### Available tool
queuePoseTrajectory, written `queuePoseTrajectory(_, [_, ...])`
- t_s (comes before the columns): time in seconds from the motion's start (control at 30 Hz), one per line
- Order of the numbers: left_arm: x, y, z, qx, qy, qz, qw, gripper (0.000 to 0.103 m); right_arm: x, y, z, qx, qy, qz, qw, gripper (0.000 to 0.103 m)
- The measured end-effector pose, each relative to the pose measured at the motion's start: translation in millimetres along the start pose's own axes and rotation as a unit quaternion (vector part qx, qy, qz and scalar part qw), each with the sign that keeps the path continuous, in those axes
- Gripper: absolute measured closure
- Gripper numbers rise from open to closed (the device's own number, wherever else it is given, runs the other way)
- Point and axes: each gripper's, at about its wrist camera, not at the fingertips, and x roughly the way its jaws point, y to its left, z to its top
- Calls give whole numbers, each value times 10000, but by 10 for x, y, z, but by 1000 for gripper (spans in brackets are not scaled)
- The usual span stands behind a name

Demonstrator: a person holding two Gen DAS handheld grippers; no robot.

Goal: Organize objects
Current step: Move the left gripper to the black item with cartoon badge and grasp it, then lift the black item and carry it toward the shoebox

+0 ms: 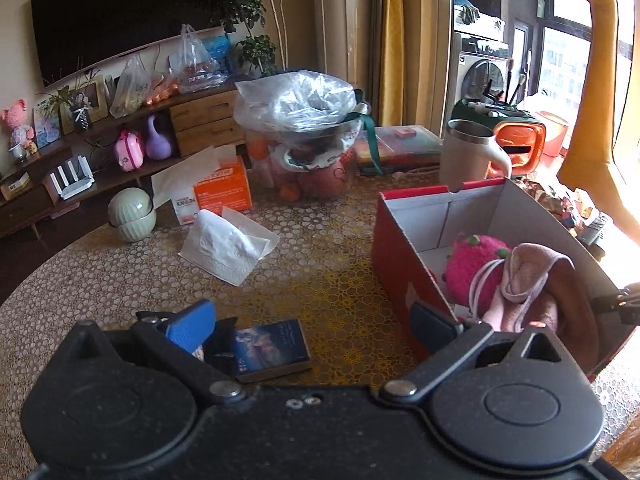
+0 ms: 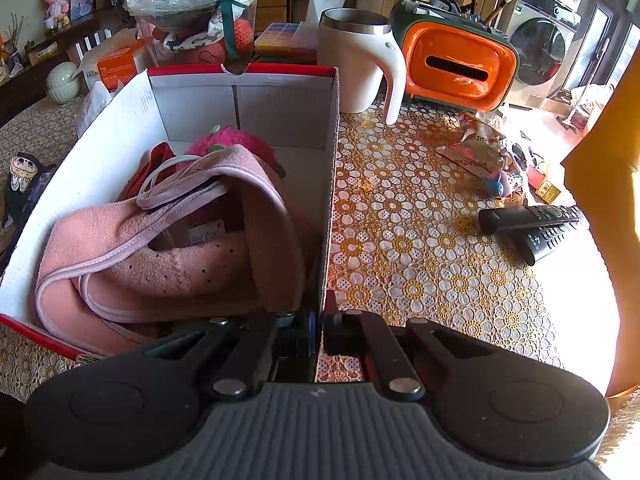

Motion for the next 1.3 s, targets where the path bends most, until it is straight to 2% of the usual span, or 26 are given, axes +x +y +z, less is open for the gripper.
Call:
queuePoseTrajectory(0.13, [72, 274, 37, -184, -6, 266, 9995, 0, -7, 0, -3, 1, 23, -2, 10000, 101])
queuePoseTrajectory(0.23, [169, 470, 60, -294, 179, 406, 9986, 0, -8, 7, 2, -11, 32, -8, 10000, 101])
queuePoseTrajectory(0.4, [330, 688, 8, -268, 233, 695, 9969, 0, -12, 24, 17, -35, 62, -43, 10000, 101])
queuePoseTrajectory(0.8, [764, 913, -228, -377, 339, 762, 9958, 1, -15, 48, 32, -67, 100, -86, 9999, 100])
queuePoseTrajectory(1.0, [954, 964, -304, -441, 489, 797, 9946, 15, -10, 49, 30, -73, 110, -93, 9999, 100])
queuePoseTrajectory(1.07, [1007, 993, -322, -520, 558, 825, 9937, 25, -9, 46, 31, -73, 113, -96, 9999, 100])
queuePoseTrajectory(1.3, [1129, 1029, -375, -550, 662, 892, 9923, 47, -7, 47, 33, -78, 117, -101, 9999, 100])
